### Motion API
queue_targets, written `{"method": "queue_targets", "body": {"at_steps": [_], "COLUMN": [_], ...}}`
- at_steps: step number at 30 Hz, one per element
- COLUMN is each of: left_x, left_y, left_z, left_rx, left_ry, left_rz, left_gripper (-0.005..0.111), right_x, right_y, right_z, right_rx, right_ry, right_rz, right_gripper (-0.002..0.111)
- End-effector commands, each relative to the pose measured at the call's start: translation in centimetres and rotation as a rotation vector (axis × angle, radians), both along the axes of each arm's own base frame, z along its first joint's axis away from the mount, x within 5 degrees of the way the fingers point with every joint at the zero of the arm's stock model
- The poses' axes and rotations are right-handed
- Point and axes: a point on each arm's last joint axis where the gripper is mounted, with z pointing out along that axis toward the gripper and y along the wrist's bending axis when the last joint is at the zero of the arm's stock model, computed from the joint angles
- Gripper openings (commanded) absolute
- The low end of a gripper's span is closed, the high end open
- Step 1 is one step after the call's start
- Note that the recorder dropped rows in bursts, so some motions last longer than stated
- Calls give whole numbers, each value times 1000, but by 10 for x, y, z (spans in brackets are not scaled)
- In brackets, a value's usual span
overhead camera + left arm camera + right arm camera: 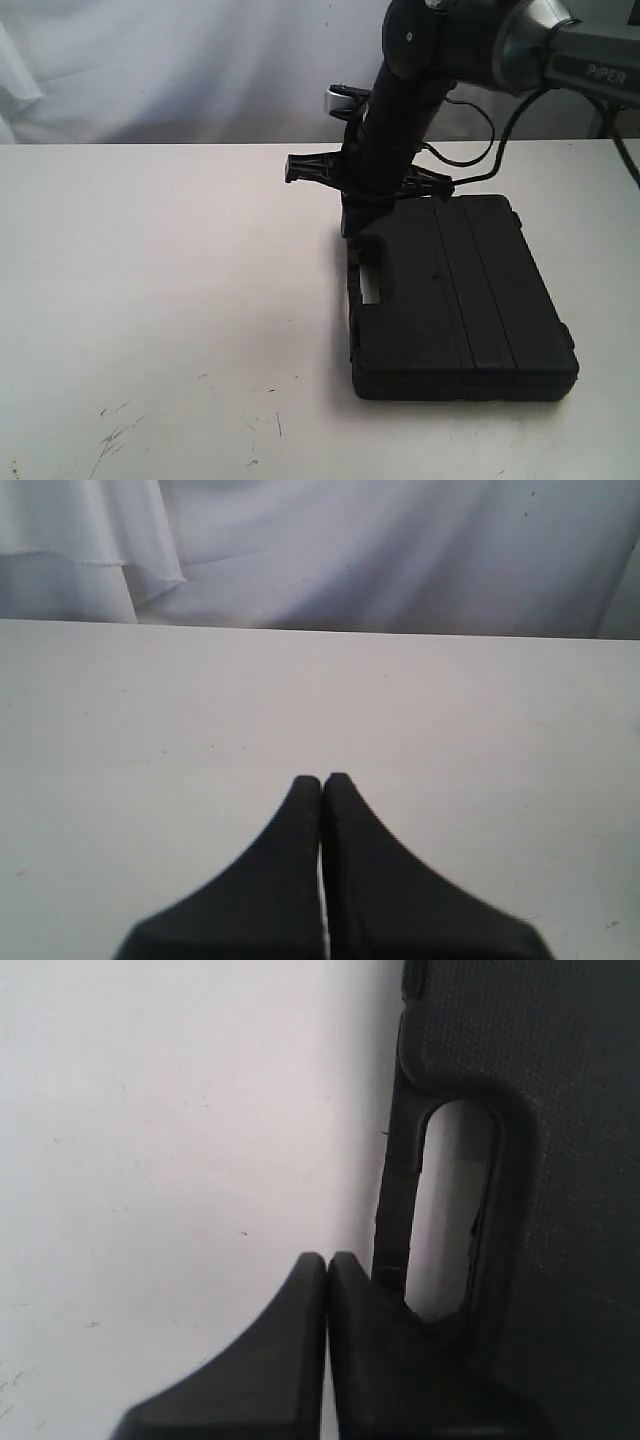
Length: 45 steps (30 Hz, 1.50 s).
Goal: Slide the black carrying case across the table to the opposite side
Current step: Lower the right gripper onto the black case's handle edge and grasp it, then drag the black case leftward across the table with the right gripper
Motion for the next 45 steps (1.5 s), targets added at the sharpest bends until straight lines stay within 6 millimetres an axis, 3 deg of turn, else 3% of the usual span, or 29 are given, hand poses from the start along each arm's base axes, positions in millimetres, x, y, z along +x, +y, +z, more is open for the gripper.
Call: {"method": "queue_targets", "body": {"at_steps": [1,11,21,31,45], "left_x": [0,0,0,0,0], "left_y": [0,0,0,0,0], "left_z": [0,0,0,0,0], "left_rx": [-4,-7,-5,-5,-4], "left_ry": [-9,-9,-9,-9,-9], "left_rz": [0,1,0,0,0], "left_gripper": [0,0,0,0,0], "right_x": [8,13,13,11,10], "right_y": [2,3,6,11,16], "right_z": [-16,-50,-53,-55,-71], "right_rx": [-54,-112,-89,-120,-153], "right_ry": [22,66,86,49,44], "right_rz": [-39,-62,-72,-108,-108], "right_gripper": [0,1,41,41,39]}}
